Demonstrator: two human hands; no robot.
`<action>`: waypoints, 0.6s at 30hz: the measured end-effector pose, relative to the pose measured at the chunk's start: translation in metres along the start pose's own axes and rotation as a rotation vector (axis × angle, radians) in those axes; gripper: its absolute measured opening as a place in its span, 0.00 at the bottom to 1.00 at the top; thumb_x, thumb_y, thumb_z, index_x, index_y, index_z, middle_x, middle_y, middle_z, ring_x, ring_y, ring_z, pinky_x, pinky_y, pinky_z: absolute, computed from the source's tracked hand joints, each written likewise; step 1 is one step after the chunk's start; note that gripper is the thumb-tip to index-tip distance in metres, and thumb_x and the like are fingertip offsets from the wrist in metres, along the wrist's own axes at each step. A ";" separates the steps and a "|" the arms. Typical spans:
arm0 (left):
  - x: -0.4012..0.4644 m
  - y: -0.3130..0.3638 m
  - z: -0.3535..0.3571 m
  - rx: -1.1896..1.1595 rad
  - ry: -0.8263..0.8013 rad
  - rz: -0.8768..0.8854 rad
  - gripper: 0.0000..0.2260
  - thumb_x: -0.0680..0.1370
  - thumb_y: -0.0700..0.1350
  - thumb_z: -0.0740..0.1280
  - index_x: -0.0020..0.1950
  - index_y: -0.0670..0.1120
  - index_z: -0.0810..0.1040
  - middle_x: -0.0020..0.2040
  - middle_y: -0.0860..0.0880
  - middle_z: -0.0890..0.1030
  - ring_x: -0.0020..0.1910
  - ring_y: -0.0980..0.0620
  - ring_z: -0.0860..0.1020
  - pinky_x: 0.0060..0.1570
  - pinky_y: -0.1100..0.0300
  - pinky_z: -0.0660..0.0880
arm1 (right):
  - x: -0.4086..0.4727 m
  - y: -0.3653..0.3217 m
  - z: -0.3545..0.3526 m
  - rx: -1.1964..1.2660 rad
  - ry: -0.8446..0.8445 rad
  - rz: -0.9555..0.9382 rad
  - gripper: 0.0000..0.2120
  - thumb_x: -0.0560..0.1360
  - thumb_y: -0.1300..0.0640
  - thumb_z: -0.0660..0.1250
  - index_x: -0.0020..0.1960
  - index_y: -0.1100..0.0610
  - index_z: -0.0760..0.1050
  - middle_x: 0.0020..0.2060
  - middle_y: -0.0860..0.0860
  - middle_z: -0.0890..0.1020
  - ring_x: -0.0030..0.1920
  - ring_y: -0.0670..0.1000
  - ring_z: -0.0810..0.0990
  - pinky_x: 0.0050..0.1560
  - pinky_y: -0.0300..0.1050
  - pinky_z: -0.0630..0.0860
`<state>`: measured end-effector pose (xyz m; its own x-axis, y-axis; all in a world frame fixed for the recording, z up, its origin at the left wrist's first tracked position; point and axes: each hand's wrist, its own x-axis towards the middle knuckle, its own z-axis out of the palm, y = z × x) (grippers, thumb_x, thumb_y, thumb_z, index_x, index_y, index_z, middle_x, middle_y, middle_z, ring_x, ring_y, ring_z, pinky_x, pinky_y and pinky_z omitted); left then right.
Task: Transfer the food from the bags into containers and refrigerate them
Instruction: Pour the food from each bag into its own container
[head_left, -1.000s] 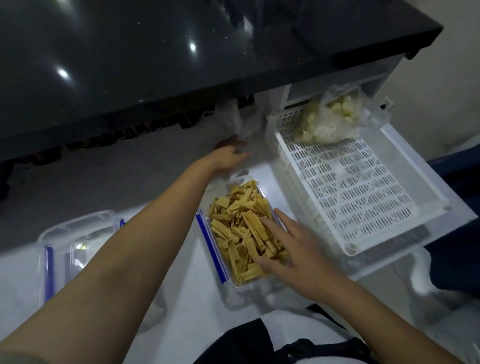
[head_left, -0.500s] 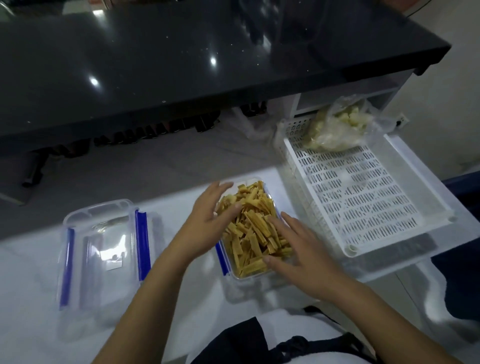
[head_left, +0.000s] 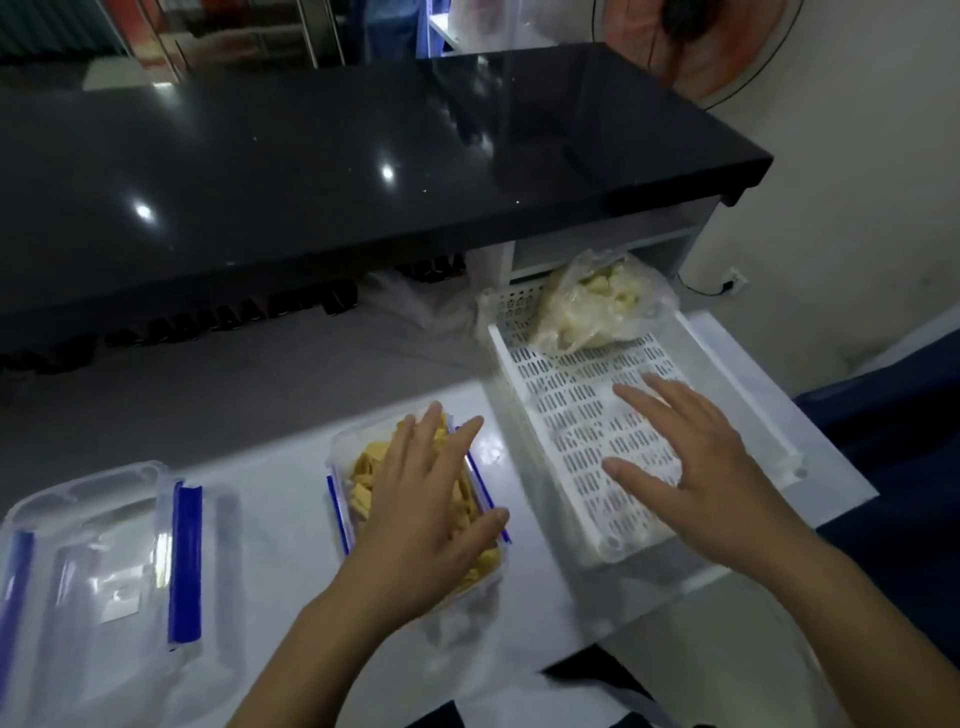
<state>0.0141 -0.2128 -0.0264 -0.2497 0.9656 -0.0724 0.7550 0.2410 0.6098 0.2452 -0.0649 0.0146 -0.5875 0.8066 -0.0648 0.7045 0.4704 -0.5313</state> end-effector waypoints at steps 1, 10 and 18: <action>0.014 0.009 0.000 0.025 -0.014 0.002 0.35 0.78 0.65 0.63 0.78 0.66 0.46 0.81 0.59 0.37 0.79 0.56 0.34 0.77 0.52 0.42 | 0.009 0.010 -0.011 -0.021 0.024 0.022 0.34 0.72 0.32 0.62 0.76 0.38 0.61 0.79 0.42 0.58 0.79 0.48 0.52 0.78 0.56 0.54; 0.134 0.074 0.020 -0.067 -0.013 -0.038 0.38 0.77 0.58 0.69 0.80 0.63 0.48 0.81 0.54 0.51 0.80 0.53 0.49 0.77 0.49 0.54 | 0.100 0.071 -0.045 -0.159 0.014 -0.065 0.36 0.76 0.41 0.67 0.78 0.38 0.54 0.81 0.50 0.52 0.80 0.53 0.46 0.77 0.57 0.49; 0.166 0.107 0.032 -0.552 0.393 -0.249 0.16 0.78 0.40 0.70 0.58 0.61 0.78 0.53 0.54 0.82 0.54 0.54 0.81 0.54 0.56 0.81 | 0.167 0.085 -0.044 0.034 0.170 -0.327 0.07 0.75 0.55 0.71 0.53 0.53 0.82 0.68 0.54 0.75 0.74 0.56 0.64 0.71 0.55 0.58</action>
<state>0.0725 -0.0237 0.0015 -0.6528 0.7567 -0.0352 0.2565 0.2645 0.9297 0.2245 0.1255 -0.0038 -0.7028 0.6649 0.2531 0.4749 0.7033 -0.5290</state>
